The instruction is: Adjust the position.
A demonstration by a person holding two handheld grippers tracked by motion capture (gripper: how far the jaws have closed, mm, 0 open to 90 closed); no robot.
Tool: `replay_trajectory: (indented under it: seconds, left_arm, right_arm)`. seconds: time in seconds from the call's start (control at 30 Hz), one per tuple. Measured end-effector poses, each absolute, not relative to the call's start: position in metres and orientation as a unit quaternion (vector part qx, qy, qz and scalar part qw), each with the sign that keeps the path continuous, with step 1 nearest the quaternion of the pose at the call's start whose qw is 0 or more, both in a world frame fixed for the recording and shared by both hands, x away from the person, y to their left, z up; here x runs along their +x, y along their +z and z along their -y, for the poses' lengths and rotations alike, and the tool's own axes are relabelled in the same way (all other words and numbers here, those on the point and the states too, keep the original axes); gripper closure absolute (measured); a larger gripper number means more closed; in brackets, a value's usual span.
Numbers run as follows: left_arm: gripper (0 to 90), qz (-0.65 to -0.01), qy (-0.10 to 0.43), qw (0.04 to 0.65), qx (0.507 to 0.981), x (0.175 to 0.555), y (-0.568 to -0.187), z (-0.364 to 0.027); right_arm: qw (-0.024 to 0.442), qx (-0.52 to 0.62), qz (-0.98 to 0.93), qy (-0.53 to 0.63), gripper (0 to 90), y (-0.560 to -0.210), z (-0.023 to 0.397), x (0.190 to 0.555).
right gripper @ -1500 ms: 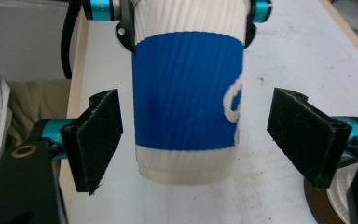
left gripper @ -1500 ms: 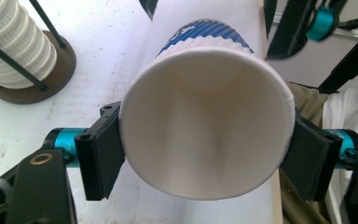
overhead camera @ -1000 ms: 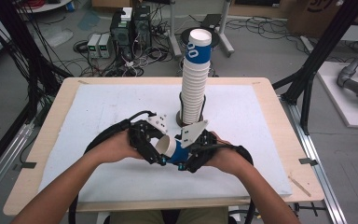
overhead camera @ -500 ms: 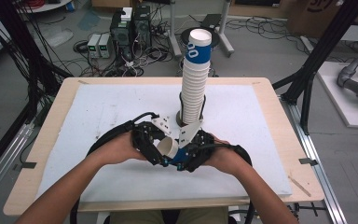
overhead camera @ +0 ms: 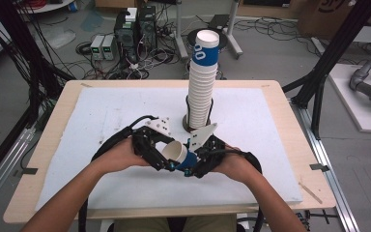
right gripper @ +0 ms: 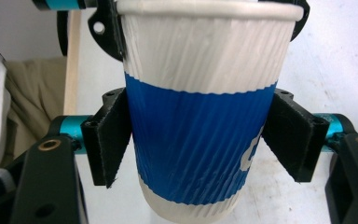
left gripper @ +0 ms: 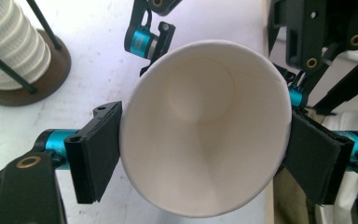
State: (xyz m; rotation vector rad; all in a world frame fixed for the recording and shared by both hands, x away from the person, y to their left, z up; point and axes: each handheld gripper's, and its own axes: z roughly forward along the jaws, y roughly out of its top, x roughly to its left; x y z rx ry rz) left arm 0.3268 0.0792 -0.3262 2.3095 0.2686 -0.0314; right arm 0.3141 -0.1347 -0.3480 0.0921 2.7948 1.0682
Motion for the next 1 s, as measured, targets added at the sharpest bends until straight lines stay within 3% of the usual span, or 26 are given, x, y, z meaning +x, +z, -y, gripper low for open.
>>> replay_trajectory:
  seconds: [0.37,1.0]
  left_arm:
    - [18.2,-0.07,0.015,0.473,0.878,0.324,-0.327,-0.093]
    - [17.7,-0.15,0.076,0.59,0.79,0.316,-0.343,-0.145]
  right_arm:
    - [0.073,0.037,-0.923,0.376,28.7,-0.351,0.145,0.313]
    - [0.091,0.116,-0.861,0.487,28.6,-0.37,0.195,0.316]
